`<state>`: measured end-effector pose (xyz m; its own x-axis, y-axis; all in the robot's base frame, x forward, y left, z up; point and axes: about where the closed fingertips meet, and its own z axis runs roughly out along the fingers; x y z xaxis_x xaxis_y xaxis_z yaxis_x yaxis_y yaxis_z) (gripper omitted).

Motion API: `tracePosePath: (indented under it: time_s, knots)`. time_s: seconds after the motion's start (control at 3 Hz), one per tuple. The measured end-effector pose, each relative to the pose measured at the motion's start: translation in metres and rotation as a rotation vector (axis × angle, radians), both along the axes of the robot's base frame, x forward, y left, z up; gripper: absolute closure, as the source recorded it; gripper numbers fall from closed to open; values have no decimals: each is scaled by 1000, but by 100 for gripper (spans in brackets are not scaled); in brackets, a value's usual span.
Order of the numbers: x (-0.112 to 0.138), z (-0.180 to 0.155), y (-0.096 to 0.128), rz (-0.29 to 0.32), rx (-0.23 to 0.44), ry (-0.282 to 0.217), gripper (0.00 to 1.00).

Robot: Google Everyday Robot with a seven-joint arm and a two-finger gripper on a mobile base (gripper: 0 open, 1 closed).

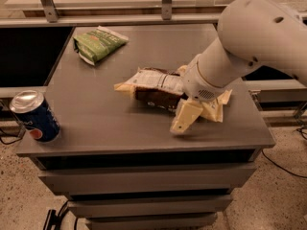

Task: Move brown chip bag near pepsi can

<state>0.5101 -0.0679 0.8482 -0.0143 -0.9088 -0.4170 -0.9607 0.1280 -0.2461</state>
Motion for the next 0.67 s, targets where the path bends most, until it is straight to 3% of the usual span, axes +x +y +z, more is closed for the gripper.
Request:
tracePosePath:
  time_s: [0.33,0.67]
  knots:
    - [16,-11,6,10,5,2,43]
    - [16,-7,6,10,5,2,64]
